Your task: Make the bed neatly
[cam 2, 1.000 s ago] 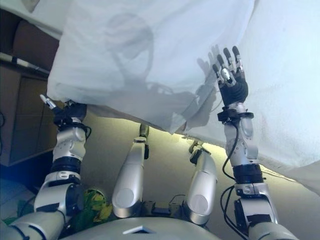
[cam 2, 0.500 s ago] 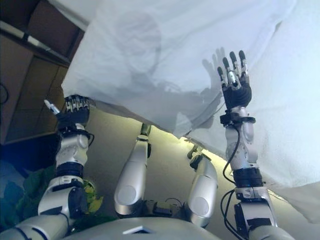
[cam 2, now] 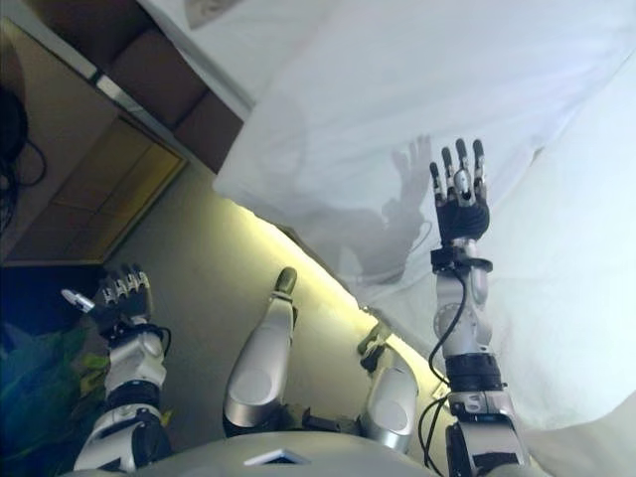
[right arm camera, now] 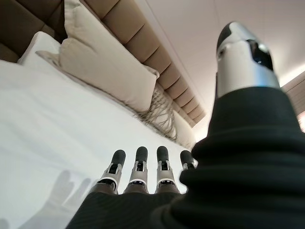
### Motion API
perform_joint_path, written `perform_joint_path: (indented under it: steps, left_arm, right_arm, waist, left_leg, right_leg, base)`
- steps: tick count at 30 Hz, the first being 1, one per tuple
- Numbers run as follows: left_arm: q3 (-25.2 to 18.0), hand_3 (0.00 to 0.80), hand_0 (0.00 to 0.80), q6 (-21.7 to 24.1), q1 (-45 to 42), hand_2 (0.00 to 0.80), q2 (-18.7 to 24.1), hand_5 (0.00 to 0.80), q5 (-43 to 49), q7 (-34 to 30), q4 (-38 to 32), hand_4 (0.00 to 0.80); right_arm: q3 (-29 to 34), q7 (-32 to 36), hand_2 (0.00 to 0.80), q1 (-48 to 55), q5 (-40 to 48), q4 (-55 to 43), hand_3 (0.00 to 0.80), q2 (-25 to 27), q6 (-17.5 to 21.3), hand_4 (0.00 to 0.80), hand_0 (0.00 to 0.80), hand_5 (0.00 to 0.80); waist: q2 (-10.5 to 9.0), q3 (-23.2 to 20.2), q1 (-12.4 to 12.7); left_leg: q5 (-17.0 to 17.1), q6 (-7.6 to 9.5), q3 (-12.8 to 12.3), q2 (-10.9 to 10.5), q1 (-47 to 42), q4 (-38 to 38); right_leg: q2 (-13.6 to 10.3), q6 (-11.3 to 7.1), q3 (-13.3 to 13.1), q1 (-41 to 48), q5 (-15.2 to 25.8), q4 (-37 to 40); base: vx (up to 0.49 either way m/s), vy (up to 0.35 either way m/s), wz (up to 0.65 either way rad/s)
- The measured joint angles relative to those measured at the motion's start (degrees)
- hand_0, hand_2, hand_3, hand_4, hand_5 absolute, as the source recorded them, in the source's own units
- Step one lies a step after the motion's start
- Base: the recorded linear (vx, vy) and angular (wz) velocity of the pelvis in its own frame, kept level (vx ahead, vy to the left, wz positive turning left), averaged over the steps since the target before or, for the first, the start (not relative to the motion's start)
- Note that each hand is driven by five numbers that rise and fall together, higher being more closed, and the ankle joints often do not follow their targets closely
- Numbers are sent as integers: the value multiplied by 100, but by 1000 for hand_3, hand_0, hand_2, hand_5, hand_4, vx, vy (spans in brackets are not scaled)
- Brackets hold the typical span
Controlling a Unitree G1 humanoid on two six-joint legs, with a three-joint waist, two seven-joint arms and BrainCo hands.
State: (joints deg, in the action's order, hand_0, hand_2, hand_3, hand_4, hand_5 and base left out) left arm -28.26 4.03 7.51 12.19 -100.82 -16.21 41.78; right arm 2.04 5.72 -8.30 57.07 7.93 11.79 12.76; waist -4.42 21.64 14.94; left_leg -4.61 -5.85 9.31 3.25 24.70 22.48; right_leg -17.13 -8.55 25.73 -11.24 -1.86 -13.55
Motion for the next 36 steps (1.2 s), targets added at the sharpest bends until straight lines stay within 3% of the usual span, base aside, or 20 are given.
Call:
perform_joint_path:
  steps: [5, 9, 16, 19, 25, 29, 36]
  left_arm:
    - [98, 0, 0, -114, -214, 0, 36, 0, 1078, -84, -23, 0]
    - [599, 0, 0, -124, -439, 0, 224, 0, 2135, -260, -280, 0]
    - [962, 0, 0, -221, -877, 0, 234, 0, 3404, -668, -798, 0]
    - [1059, 0, 0, -219, -1134, 0, 227, 0, 3625, -777, -963, 0]
    - [1256, 0, 0, -201, -1471, 0, 229, 0, 3910, -781, -1158, 0]
    - [1574, 0, 0, -204, -1548, 0, 219, 0, 4200, -684, -1181, 0]
    - [1986, 0, 0, -32, -1640, 0, 145, 0, 4664, -502, -1185, 0]
  right_arm:
    - [-29, 0, 0, 403, -11, 32, 0, -60, -3, 0, 0, 0]
    - [-51, -8, 0, 633, -103, 200, 0, -75, -7, 0, 0, 0]
    - [-99, -53, 0, 1060, -598, 521, 0, -270, -66, 0, 0, 0]
    - [-77, -135, 0, 1302, -933, 631, 0, -238, -108, 0, 0, 0]
    - [-73, -137, 0, 1846, -1374, 779, 0, -168, -284, 0, 0, 0]
    - [-72, -130, 0, 1895, -1491, 1049, 0, -86, -315, 0, 0, 0]
    - [-172, -31, 0, 2007, -1590, 1606, 0, 55, -364, 0, 0, 0]
  waist:
    - [-23, -353, -13]
    - [-38, -607, -27]
    - [-111, -1265, -313]
    - [-114, -1471, -456]
    - [-123, -1864, -688]
    - [-22, -1945, -927]
    - [31, -1987, -970]
  left_leg:
    - [-3, 81, -154, -82, -323, -145]
    - [-16, 108, -302, -90, -619, -268]
    - [-23, 97, -664, 30, -1160, -608]
    - [-23, 68, -932, 142, -1479, -817]
    - [164, -107, -1402, 369, -2080, -1482]
    - [456, -210, -1566, 483, -2490, -2103]
    - [657, -223, -1839, 505, -2905, -2659]
  right_leg:
    - [-56, -68, 2, 434, 109, 319]
    - [-65, -62, -47, 676, 174, 496]
    - [6, -8, -299, 950, 253, 797]
    - [107, 68, -506, 1044, 341, 1022]
    - [308, 21, -723, 1154, 477, 1339]
    - [481, 30, -776, 1202, 515, 1382]
    - [532, 38, -817, 1253, 558, 1456]
  base:
    - [61, 12, 7]
    - [90, 0, -9]
    - [75, -23, -25]
    - [21, -50, -43]
    - [-32, -80, -41]
    - [-44, -79, -22]
    - [-56, -61, -14]
